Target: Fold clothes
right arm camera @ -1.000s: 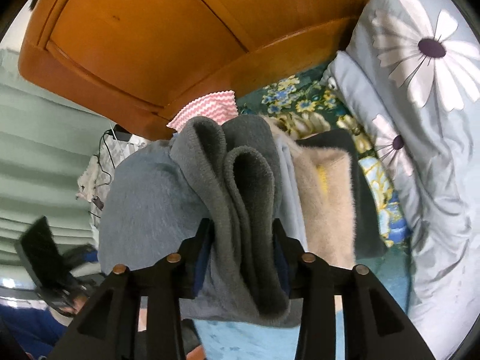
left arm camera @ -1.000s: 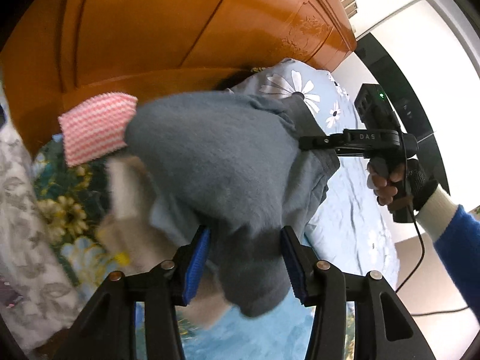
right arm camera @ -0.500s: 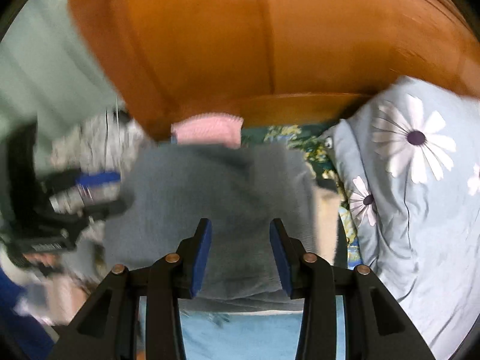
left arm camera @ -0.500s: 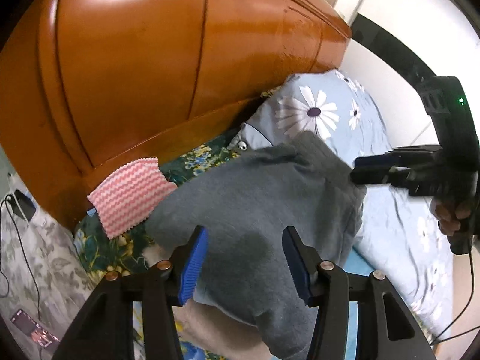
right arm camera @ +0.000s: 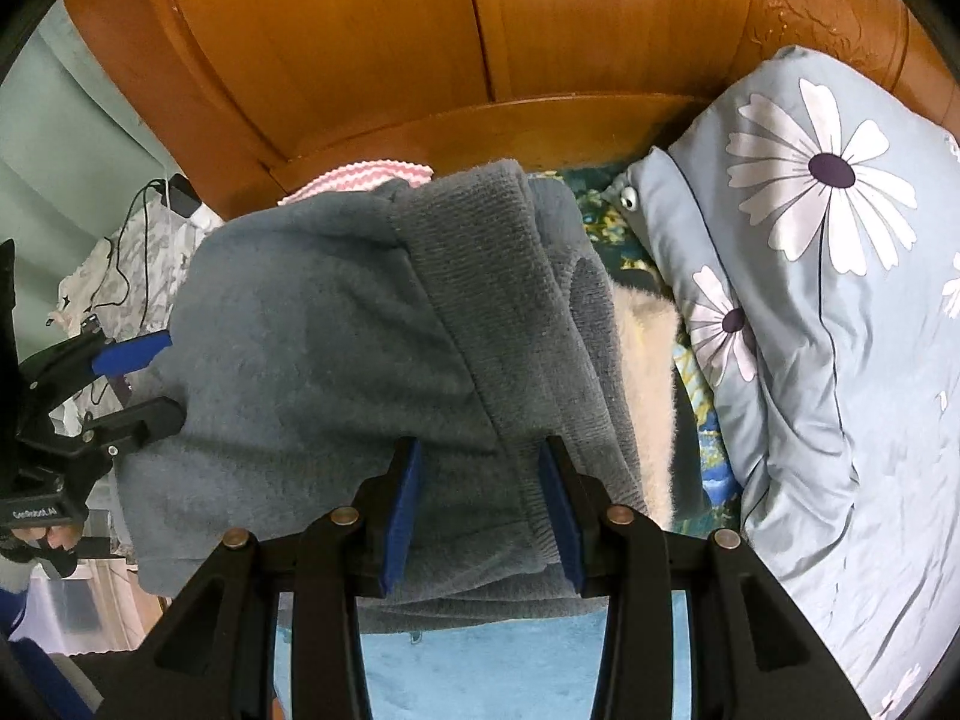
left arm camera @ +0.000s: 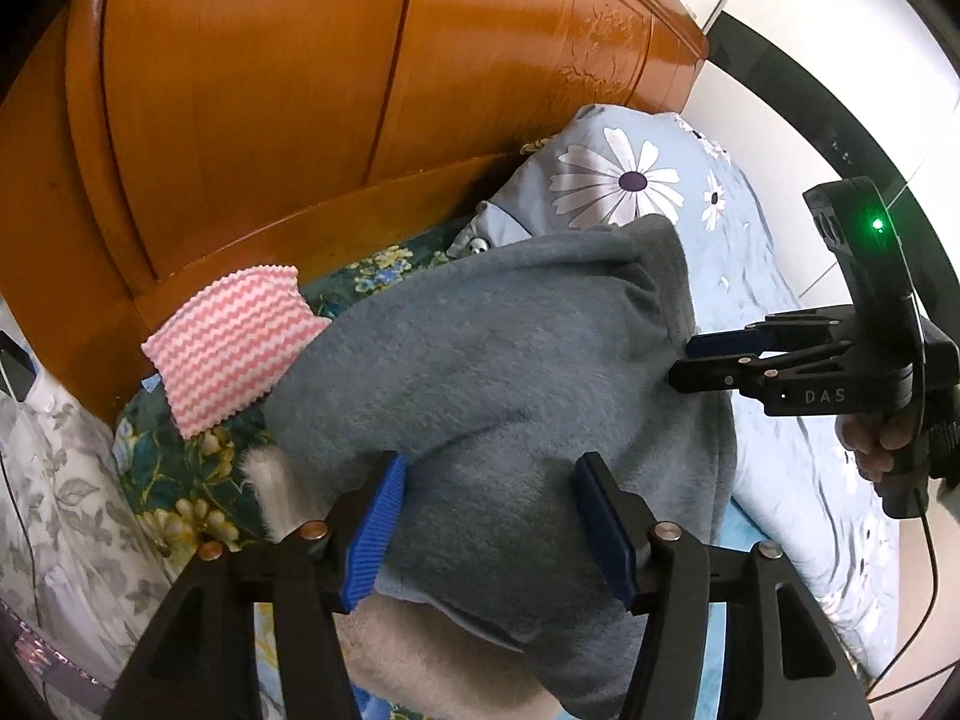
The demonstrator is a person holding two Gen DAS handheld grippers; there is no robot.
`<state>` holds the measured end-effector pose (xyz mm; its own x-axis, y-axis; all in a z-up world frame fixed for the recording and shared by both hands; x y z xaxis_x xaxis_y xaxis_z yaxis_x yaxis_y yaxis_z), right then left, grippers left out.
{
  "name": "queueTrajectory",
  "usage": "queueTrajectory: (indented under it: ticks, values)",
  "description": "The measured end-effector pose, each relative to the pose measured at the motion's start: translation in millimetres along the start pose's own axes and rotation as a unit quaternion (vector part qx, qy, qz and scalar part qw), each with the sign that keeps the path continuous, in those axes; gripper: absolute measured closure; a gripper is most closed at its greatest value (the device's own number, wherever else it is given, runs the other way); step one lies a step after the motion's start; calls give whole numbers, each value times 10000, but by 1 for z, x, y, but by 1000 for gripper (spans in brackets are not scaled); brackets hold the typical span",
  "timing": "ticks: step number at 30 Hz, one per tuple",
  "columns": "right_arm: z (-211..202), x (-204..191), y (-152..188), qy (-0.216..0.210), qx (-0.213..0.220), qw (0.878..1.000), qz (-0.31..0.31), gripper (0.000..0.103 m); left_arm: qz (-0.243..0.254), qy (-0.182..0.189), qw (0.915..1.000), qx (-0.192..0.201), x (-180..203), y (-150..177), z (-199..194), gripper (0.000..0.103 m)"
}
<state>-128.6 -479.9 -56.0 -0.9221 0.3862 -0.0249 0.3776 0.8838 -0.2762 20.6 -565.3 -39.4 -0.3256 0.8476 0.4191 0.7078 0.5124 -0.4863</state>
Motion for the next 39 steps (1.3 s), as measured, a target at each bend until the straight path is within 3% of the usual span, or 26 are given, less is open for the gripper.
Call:
queueTrajectory:
  ticks: [5, 12, 18, 22, 27, 31, 36, 38, 39]
  values:
    - [0, 2, 1, 5, -23, 10000, 60, 62, 51, -31, 10000, -27, 3, 0, 1, 40]
    - [-42, -4, 6, -39, 395, 9989, 239, 62, 117, -90, 9994, 304, 17, -3, -32, 40]
    - [-67, -17, 50, -160, 724, 9959, 524, 61, 95, -248, 9984, 508, 41, 17, -58, 40]
    - [-70, -22, 90, -332, 754, 9923, 920, 52, -60, -304, 9982, 513, 61, 40, -69, 28]
    - [-71, -32, 139, -533, 639, 9887, 1247, 51, -250, -141, 9975, 639, 90, 68, -79, 20]
    - [-72, -41, 161, -522, 535, 9901, 1189, 44, -350, -77, 9955, 878, 109, 86, -87, 0]
    - [-81, -44, 178, -569, 579, 9898, 1168, 40, -408, -204, 9937, 1028, 122, 100, -97, 0]
    - [-85, -42, 181, -533, 630, 9893, 1200, 28, -404, -281, 9936, 1017, 124, 103, -99, 0]
    - [-87, -41, 183, -526, 660, 9890, 1215, 27, -402, -293, 9936, 1015, 126, 104, -101, 0]
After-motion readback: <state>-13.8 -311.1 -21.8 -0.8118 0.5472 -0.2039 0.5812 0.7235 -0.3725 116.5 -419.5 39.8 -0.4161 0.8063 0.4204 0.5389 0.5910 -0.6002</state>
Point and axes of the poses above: each gripper's, at about its wrist camera, not at the fingertips, and z roughly the way its jaws point, x to its right, y to its underside, the point moved 6 cm from there along z, roughly the way its jaws point, and after that the axes turned 7 degrees about y, right-handed, at the moved point
